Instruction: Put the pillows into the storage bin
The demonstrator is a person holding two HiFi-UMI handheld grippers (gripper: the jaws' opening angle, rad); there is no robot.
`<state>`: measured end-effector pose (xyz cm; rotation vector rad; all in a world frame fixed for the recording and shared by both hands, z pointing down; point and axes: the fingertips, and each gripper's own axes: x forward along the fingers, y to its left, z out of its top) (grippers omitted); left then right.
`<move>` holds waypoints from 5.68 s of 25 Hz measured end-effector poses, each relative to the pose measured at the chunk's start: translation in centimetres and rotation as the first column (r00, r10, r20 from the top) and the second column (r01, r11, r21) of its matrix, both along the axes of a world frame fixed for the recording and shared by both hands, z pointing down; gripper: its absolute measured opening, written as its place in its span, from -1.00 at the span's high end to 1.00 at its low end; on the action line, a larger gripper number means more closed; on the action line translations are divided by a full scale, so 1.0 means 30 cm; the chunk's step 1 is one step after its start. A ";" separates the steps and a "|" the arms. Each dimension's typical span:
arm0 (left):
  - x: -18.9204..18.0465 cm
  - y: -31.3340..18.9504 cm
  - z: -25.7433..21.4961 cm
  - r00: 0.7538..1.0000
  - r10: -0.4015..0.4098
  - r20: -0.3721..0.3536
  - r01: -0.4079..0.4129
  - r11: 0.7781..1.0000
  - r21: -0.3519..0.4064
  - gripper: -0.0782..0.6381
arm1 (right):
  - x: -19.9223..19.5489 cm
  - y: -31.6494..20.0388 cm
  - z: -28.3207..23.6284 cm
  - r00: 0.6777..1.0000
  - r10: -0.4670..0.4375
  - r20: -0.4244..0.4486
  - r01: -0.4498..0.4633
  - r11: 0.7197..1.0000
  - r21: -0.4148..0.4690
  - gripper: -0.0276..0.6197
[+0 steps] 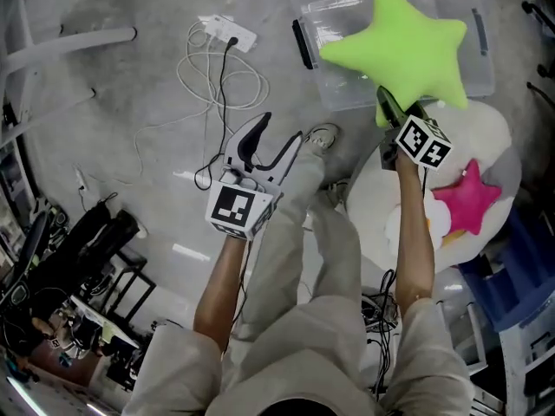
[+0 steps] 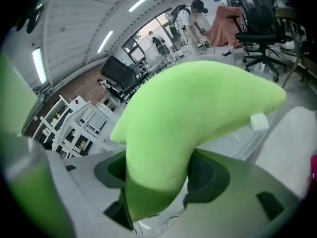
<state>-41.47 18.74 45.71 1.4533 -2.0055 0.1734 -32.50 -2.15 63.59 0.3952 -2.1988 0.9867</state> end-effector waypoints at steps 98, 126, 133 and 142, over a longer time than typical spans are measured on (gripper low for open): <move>1.684 -0.491 0.051 0.365 0.929 -0.057 -0.930 0.366 0.028 0.11 | 2.366 0.359 0.019 0.412 0.894 -0.178 -0.854 0.447 0.268 0.58; 0.714 -0.645 -0.089 0.768 0.640 0.016 -0.640 0.766 0.059 0.11 | 1.095 -0.575 -0.385 0.780 0.602 0.170 -0.622 0.720 0.308 0.57; 0.474 -0.622 -0.081 0.834 0.551 0.016 -0.551 0.834 0.035 0.11 | 0.700 -0.735 -0.356 0.803 0.547 0.236 -0.594 0.766 0.246 0.36; 0.437 -0.609 -0.026 0.832 0.555 0.007 -0.555 0.831 0.025 0.11 | 0.597 -0.690 -0.186 0.837 0.515 0.182 -0.544 0.818 0.186 -0.79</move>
